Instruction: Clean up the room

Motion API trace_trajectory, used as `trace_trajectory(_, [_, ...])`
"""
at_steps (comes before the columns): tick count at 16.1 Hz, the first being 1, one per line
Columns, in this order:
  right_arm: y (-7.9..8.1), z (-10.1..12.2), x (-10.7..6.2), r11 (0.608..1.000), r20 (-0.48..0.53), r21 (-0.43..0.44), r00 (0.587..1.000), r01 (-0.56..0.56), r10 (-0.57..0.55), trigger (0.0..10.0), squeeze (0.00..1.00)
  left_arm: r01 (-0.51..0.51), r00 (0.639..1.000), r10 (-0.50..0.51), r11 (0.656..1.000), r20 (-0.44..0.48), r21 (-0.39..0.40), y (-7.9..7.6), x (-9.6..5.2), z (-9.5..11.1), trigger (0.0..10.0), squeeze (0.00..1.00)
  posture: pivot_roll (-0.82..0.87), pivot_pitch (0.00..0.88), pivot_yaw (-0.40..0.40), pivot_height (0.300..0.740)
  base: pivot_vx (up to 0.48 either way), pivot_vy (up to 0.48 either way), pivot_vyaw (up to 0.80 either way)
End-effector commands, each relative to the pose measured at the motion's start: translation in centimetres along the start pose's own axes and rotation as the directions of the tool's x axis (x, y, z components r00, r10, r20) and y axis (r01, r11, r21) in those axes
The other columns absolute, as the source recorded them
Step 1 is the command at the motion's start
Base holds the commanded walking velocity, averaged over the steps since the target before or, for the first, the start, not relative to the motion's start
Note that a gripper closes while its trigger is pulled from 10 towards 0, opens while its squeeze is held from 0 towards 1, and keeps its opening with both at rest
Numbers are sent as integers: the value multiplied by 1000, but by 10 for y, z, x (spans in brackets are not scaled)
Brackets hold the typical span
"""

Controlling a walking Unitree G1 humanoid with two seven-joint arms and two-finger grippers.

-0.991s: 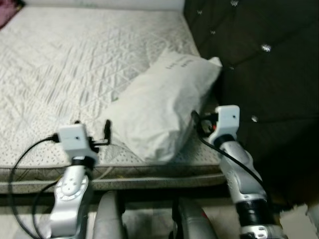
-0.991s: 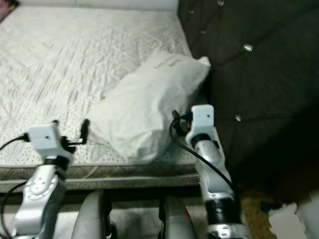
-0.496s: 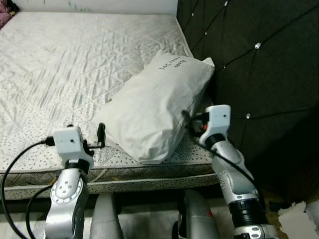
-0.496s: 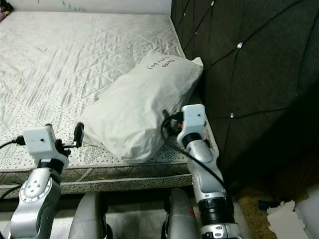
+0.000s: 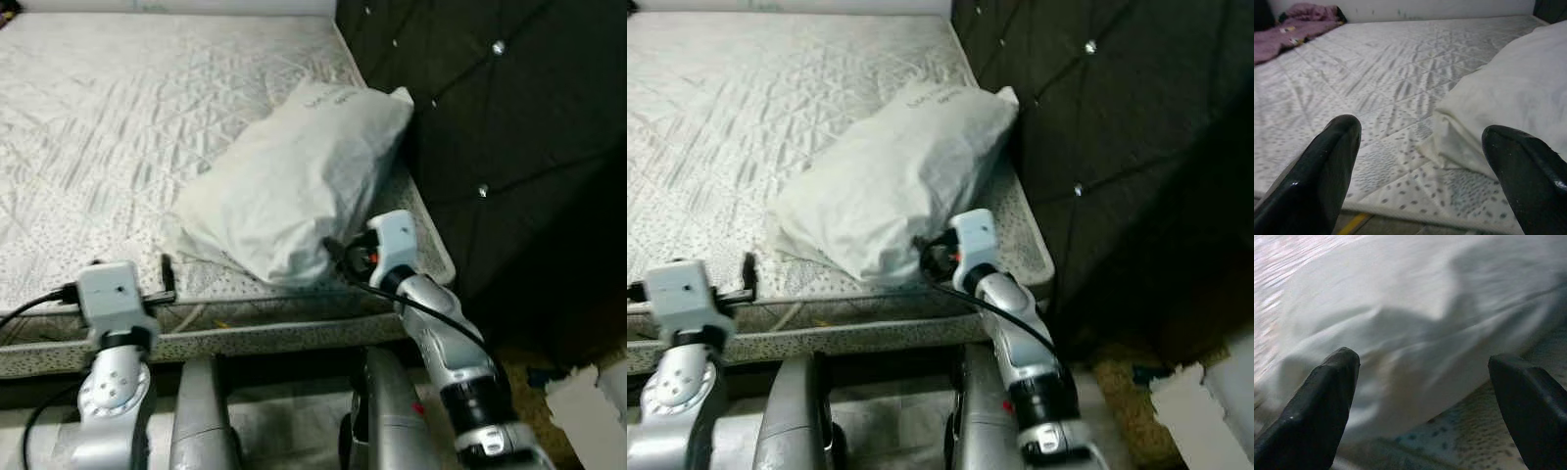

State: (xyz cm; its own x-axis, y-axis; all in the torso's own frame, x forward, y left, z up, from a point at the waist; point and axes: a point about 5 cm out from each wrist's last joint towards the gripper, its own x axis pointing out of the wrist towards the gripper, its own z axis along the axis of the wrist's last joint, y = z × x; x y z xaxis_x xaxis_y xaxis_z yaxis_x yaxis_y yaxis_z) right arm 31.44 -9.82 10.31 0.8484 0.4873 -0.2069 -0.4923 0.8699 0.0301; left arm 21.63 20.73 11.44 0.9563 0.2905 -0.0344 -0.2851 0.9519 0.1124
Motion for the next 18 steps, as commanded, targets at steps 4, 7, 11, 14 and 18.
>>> trace_trajectory(4, [0, 17, 17, 979, -67, 18, 977, -201, 201, 10000, 0, -7, 999, 9, 999, -40, 52, 16, -22, -6, 10000, 0, 26, 113, -31, 549, 0, 0, 0])
trace_trajectory(7, [10, 24, 34, 970, -120, 28, 963, -241, 243, 10000, 0, -15, 996, 21, 997, -84, 76, 23, -33, -15, 10000, 0, 47, 120, -23, 549, 0, 0, 0])
trace_trajectory(11, [24, 28, 52, 971, -160, 134, 963, -197, 217, 10000, 0, -3, 996, 10, 996, -86, 91, 30, -33, -11, 10000, 0, 81, 134, 2, 549, 0, 0, 0])
trace_trajectory(14, [25, 33, 53, 953, -170, 214, 953, -214, 252, 10000, 0, 34, 995, -25, 995, -94, 92, 31, -32, -10, 10000, 0, 82, 143, 18, 549, 0, 0, 0])
trace_trajectory(18, [32, 45, 62, 919, -134, 370, 971, -135, 197, 10000, 0, 83, 993, -76, 994, -89, 73, 24, -28, -8, 10000, 0, 83, 146, 32, 549, 0, 0, 0])
